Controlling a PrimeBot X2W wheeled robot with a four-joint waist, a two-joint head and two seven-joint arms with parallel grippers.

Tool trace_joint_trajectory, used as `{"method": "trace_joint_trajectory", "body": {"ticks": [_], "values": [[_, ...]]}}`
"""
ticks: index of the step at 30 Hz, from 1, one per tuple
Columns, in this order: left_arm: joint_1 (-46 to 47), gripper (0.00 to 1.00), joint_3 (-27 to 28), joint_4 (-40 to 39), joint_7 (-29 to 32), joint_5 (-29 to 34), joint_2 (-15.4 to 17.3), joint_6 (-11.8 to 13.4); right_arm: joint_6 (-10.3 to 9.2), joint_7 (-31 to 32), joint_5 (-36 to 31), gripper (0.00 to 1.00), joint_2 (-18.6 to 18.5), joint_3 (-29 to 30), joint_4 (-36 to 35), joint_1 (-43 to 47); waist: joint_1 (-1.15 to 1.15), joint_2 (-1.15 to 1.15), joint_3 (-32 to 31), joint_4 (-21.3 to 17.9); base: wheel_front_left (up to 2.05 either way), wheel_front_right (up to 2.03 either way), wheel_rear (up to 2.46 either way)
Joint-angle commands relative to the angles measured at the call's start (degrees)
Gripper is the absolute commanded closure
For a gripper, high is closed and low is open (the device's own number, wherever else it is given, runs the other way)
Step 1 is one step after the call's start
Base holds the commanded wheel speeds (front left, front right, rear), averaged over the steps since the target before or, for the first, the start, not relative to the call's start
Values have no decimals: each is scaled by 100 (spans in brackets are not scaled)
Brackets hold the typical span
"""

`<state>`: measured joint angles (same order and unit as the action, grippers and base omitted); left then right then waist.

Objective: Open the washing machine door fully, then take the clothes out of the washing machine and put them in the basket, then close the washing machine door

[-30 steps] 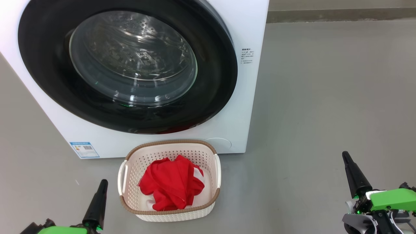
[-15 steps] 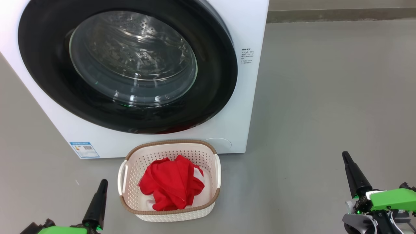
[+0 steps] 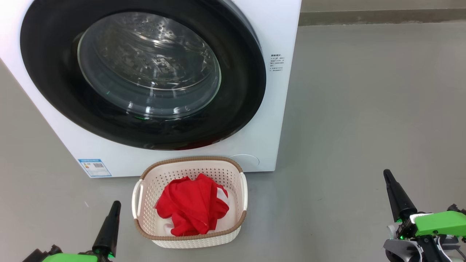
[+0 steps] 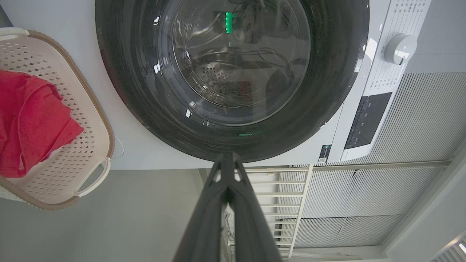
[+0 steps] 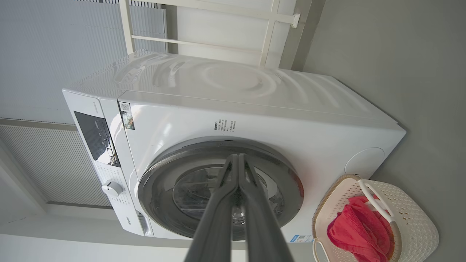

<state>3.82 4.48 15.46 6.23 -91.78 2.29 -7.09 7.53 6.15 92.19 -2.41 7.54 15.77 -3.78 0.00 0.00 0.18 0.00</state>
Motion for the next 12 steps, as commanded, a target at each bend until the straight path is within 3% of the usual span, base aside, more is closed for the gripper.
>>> {"method": "trace_joint_trajectory", "body": {"ticks": [1, 12], "values": [[236, 100, 204, -143, 25, -40, 59, -40, -4, 39, -8, 100, -47, -96, -175, -241, 0, 0, 0, 0, 0, 0, 0], [236, 100, 203, -143, 25, -40, 59, -40, -4, 39, -8, 100, -47, -96, -175, -241, 0, 0, 0, 0, 0, 0, 0]]}}
